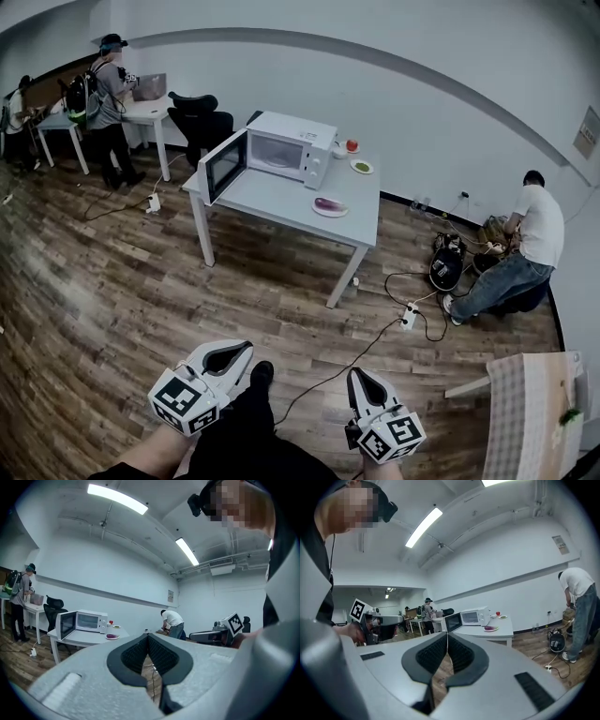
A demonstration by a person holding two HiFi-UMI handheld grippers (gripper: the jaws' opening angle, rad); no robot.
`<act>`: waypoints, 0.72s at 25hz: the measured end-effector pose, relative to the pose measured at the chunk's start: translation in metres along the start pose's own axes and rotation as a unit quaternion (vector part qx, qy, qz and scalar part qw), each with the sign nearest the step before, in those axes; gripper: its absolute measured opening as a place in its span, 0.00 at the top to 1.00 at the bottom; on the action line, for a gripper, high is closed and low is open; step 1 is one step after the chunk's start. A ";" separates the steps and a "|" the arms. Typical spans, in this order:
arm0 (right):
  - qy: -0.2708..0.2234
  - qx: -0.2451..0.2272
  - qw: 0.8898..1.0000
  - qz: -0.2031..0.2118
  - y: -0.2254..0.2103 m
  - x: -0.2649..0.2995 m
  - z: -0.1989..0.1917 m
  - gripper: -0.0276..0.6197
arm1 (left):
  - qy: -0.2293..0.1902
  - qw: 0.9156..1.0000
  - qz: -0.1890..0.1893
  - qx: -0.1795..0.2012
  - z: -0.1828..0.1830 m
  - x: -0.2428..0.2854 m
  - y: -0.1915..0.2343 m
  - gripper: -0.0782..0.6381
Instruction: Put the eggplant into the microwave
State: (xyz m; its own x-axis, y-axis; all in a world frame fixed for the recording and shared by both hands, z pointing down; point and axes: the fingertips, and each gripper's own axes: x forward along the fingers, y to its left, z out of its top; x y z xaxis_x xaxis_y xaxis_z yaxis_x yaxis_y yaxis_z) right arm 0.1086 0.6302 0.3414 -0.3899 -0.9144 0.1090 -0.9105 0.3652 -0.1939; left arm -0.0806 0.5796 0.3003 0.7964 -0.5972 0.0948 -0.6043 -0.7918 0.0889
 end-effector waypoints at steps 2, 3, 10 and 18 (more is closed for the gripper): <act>0.002 -0.003 1.000 0.001 -0.009 0.026 0.002 0.94 | -0.001 1.000 -0.001 0.000 0.000 0.017 0.022 0.88; 0.004 -0.003 1.000 -0.001 -0.015 0.040 0.004 0.94 | -0.001 1.000 -0.001 0.000 0.001 0.026 0.034 0.88; 0.009 -0.015 1.000 -0.020 -0.065 0.160 0.030 0.94 | -0.010 1.000 0.004 0.021 0.024 0.091 0.138 0.88; 0.036 0.008 0.998 -0.050 -0.114 0.293 0.041 0.94 | -0.004 0.999 -0.019 0.029 0.042 0.163 0.251 0.88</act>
State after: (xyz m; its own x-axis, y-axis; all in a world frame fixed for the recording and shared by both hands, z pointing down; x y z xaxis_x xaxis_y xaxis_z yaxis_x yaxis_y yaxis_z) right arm 0.1040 0.3128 0.3551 -0.3064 -0.9312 0.1974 -0.9434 0.2694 -0.1933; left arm -0.1015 0.2786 0.2966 0.8192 -0.5673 0.0845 -0.5715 -0.8199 0.0355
